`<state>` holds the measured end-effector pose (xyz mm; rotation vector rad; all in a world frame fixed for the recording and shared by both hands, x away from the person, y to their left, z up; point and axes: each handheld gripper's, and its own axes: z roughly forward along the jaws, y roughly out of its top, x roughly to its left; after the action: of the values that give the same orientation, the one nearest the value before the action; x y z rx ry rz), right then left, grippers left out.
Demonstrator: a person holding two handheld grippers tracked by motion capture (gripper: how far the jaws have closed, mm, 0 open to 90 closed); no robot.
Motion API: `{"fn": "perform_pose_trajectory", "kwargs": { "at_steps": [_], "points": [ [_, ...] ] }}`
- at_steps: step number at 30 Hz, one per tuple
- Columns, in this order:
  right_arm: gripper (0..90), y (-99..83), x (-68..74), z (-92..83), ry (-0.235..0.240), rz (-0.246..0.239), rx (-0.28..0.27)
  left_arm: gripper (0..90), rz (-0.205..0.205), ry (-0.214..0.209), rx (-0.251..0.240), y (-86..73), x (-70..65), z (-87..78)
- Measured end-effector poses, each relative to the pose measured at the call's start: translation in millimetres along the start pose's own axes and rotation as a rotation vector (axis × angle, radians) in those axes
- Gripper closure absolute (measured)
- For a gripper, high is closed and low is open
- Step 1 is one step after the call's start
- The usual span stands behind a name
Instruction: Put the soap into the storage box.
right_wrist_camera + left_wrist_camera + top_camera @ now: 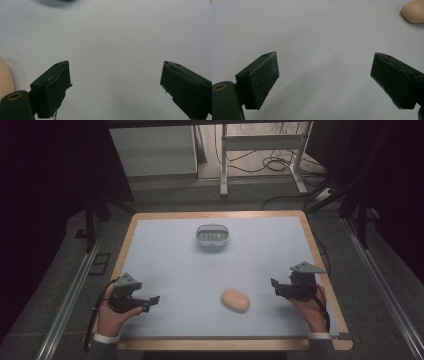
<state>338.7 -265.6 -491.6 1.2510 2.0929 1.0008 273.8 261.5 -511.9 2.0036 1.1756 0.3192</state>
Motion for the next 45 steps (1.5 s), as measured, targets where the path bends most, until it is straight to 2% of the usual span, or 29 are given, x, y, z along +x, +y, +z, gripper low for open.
{"fn": "perform_pose_trajectory", "kwargs": {
  "at_steps": [4, 13, 18, 22, 26, 32, 37, 45],
  "points": [
    [10.0, -2.7, -0.4, -1.5, 0.024, 0.019, 0.014, 8.2, -0.002, 0.0, -0.003, 1.3, 0.3, -0.8],
    [11.2, -5.8, -0.6, -1.7, 0.011, -0.014, 0.026, 7.5, -0.012, -0.017, -0.002, 2.0, -1.7, 1.4],
    [11.2, -8.9, -2.8, -0.8, 0.019, 0.015, 0.031, 7.5, -0.009, -0.015, 0.005, 2.6, -0.9, 3.9],
    [11.2, -11.1, -4.0, -1.3, 0.009, 0.011, 0.037, 8.9, -0.004, -0.007, 0.005, 3.2, -1.6, 5.3],
    [12.0, -10.1, -6.1, -4.3, 0.021, 0.028, 0.032, 8.5, -0.005, -0.004, 0.006, 3.2, -1.5, 4.9],
    [13.8, -3.5, -6.2, -9.9, 0.041, 0.025, 0.033, 8.2, -0.012, 0.002, 0.0, 3.1, -1.5, 2.0],
    [14.8, 4.1, -4.3, -18.8, 0.039, -0.023, 0.038, 8.0, -0.005, -0.009, 0.004, 3.1, -2.6, 4.1],
    [16.0, 18.9, 6.3, -28.6, 0.09, -0.076, 0.064, 8.0, -0.013, -0.009, -0.008, 3.5, -1.6, 0.6]
  ]
}}
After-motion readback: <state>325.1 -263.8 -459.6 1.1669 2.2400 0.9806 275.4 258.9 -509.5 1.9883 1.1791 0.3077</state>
